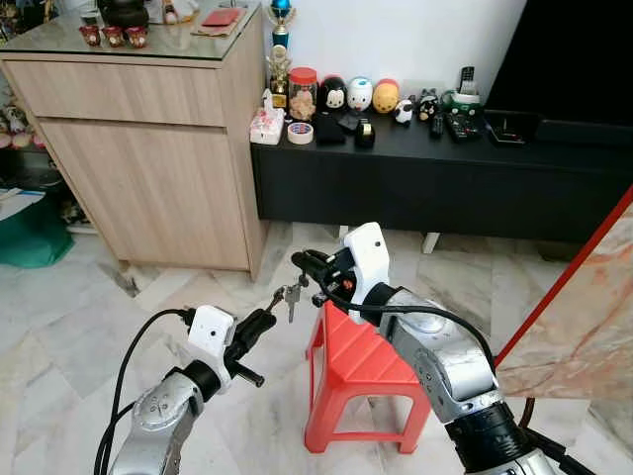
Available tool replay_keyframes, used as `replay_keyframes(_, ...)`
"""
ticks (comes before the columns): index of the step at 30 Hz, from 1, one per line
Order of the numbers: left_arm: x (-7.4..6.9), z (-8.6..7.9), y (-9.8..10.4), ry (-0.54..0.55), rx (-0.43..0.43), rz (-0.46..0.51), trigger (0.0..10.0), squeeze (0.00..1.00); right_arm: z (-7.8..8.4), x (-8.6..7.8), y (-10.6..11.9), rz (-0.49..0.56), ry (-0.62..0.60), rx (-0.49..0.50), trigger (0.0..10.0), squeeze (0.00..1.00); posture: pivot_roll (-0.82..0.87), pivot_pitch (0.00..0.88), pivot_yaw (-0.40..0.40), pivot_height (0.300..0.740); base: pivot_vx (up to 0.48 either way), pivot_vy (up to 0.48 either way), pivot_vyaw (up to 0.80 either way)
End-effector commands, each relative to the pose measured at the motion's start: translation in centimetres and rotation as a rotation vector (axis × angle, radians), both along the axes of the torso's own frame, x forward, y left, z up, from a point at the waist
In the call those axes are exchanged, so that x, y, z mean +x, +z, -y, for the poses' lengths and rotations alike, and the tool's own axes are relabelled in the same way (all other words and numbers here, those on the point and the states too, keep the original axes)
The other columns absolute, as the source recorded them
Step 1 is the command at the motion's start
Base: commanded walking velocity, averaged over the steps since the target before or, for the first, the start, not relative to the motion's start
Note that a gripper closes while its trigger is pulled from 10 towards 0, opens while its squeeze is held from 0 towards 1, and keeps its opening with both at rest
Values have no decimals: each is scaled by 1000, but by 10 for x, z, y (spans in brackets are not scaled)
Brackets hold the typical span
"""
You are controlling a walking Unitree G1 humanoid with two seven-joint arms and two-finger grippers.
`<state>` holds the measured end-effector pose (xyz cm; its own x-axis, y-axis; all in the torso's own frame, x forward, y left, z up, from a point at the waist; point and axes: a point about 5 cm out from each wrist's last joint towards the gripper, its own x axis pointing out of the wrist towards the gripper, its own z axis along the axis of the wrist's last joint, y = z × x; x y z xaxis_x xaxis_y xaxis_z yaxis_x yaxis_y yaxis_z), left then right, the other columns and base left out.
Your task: Hang keys on a hook
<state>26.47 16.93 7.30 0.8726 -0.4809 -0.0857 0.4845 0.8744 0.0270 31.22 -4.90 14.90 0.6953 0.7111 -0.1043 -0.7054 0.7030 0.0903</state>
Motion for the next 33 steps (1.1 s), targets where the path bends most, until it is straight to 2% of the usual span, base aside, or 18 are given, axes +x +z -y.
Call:
replay_keyframes(1,-2,-5,-4,17,18,-16,10000,1000,5,6,11,47,-32,9,10000,0,47,11,-66,740,0,0,0)
replay_keyframes(15,-1,0,-2,11,8,1,10000,1000,-17,0,22,64,38,35,10000,0,46,4,-74,740,0,0,0)
replay_keyframes(16,-1,0,-2,12,8,2,10000,0,-20,-2,24,66,48,38,10000,0,45,7,-76,740,0,0,0)
replay_keyframes(23,-2,0,-3,7,5,-1,10000,0,-28,-4,27,75,78,30,10000,0,45,13,-79,740,0,0,0)
replay_keyframes(24,-2,0,-3,7,1,-1,10000,1000,-30,-5,28,76,82,31,10000,0,45,15,-80,740,0,0,0)
replay_keyframes(33,0,-2,-1,19,5,12,10000,1000,-36,-7,31,81,105,29,10000,0,45,18,-80,740,0,0,0)
